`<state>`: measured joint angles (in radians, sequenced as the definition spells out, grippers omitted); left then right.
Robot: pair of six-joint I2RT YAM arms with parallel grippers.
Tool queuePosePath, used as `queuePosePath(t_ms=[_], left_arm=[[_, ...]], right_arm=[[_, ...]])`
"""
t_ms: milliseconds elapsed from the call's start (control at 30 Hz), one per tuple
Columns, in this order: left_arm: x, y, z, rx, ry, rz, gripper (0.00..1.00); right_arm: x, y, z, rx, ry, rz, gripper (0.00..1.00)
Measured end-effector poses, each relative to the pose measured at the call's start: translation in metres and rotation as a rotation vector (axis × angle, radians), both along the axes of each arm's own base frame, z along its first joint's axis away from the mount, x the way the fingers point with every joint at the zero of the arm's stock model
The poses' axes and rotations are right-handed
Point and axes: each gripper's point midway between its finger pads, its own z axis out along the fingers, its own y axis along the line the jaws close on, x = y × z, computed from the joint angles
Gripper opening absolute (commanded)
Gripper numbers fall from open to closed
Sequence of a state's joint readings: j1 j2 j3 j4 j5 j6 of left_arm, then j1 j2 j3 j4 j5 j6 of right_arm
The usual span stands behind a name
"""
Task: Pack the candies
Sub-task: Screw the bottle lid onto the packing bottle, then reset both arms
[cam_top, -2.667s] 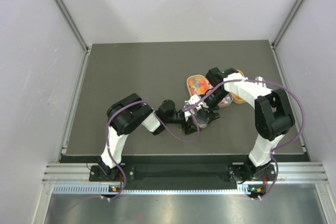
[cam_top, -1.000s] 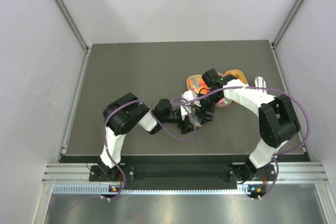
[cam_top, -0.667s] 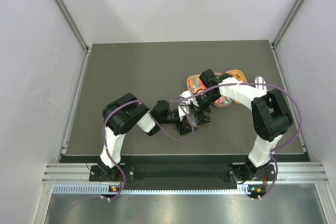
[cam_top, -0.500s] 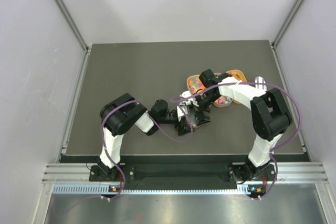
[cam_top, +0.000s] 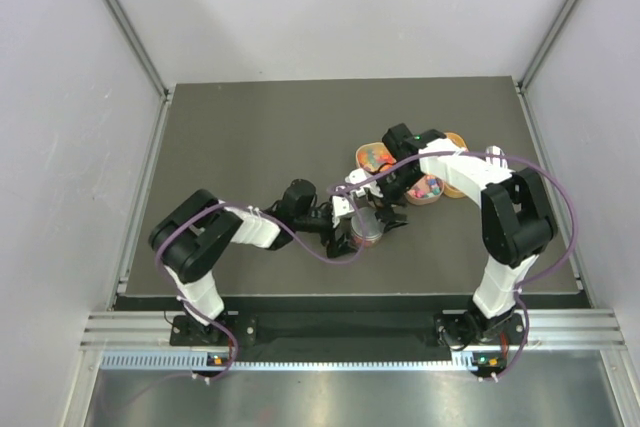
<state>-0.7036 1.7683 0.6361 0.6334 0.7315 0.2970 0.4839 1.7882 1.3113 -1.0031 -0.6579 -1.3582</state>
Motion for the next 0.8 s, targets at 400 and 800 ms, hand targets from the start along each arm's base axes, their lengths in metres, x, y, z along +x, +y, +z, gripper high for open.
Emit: queuePosePath(t_ms=[400,800], left_arm=[[0.023,0.053,0.06,0.151,-0.041,0.173,0.99],[0.185,0.233,0.137,0.194,-0.206,1.128,0.99]], right_arm=[[0.035,-0.038,0.041,-0.021,-0.085,-0.264,1.0],[0.145,-0.228,0.127,0.089,-0.389,-1.544,1.0]])
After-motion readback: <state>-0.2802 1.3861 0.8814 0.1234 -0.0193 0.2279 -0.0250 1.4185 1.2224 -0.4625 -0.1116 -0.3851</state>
